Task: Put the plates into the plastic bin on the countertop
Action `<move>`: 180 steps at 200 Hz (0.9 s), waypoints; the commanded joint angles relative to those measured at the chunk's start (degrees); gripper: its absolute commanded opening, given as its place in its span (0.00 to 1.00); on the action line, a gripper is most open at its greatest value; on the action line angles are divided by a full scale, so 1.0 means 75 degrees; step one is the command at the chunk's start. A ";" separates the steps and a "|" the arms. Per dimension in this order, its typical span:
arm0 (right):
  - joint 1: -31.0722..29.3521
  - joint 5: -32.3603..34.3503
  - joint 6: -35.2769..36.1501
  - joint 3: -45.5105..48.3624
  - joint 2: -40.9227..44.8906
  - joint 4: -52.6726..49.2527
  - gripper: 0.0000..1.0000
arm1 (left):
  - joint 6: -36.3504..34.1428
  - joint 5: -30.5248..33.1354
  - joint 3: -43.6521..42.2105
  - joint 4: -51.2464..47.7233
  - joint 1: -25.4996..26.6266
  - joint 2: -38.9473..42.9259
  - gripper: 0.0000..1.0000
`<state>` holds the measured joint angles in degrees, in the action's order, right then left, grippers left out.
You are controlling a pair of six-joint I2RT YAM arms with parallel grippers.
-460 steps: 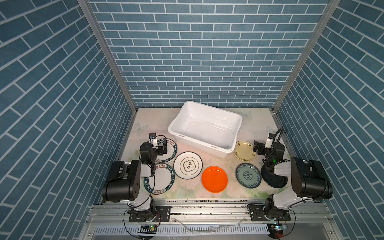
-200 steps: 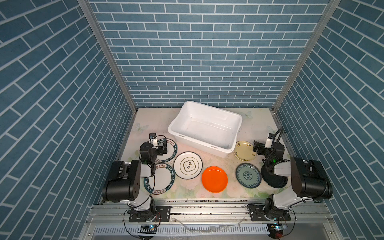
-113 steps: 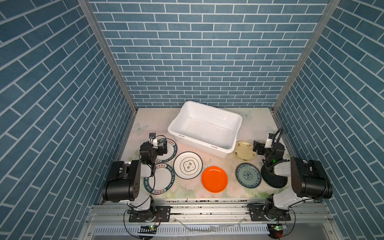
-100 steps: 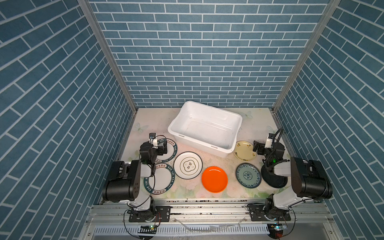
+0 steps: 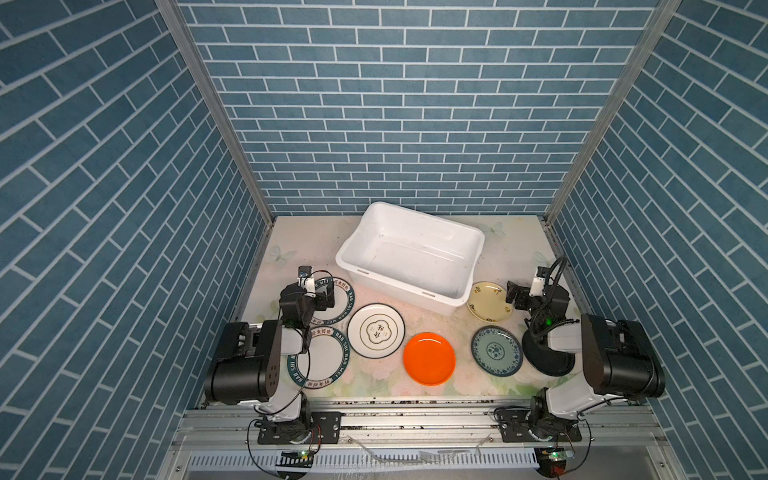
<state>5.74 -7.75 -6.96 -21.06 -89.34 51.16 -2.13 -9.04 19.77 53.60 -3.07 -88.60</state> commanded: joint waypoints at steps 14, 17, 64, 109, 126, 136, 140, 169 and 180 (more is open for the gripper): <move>-0.0027 0.0037 0.0446 -0.0145 0.0121 -0.0071 0.99 | -0.0045 0.0033 0.0115 -0.0110 0.0023 0.0112 1.00; -0.0028 0.0034 0.0440 -0.0141 0.0118 -0.0069 0.99 | -0.0047 0.0035 0.0116 -0.0105 0.0032 0.0117 1.00; -0.0029 0.0030 0.0443 -0.0131 0.0116 -0.0052 0.99 | -0.0045 0.0039 0.0108 -0.0107 0.0034 0.0118 1.00; -0.0027 0.0025 0.0436 -0.0139 0.0118 -0.0053 0.99 | -0.0047 0.0043 0.0117 -0.0101 0.0034 0.0118 1.00; -0.0028 0.0025 0.0436 -0.0128 0.0114 -0.0050 0.99 | -0.0044 0.0050 0.0122 -0.0113 0.0041 0.0119 1.00; -0.0027 0.0025 0.0436 -0.0134 0.0120 -0.0051 0.99 | -0.0055 0.0074 0.0119 -0.0127 0.0052 0.0118 1.00; -0.0030 0.0025 0.0435 -0.0134 0.0113 -0.0048 0.99 | -0.0055 0.0072 0.0120 -0.0128 0.0047 0.0124 1.00; -0.0029 -0.0006 0.0424 -0.0123 0.0114 -0.0035 0.99 | -0.0384 -0.0846 0.0148 -0.0119 0.0035 0.0095 1.00; -0.0025 0.0008 0.0415 -0.0106 0.0133 -0.0005 0.99 | -0.0548 -0.1233 0.0162 -0.0140 0.0034 0.0100 1.00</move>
<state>5.74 -7.77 -6.96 -21.06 -89.34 51.16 -3.22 -11.51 19.81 53.43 -3.05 -88.60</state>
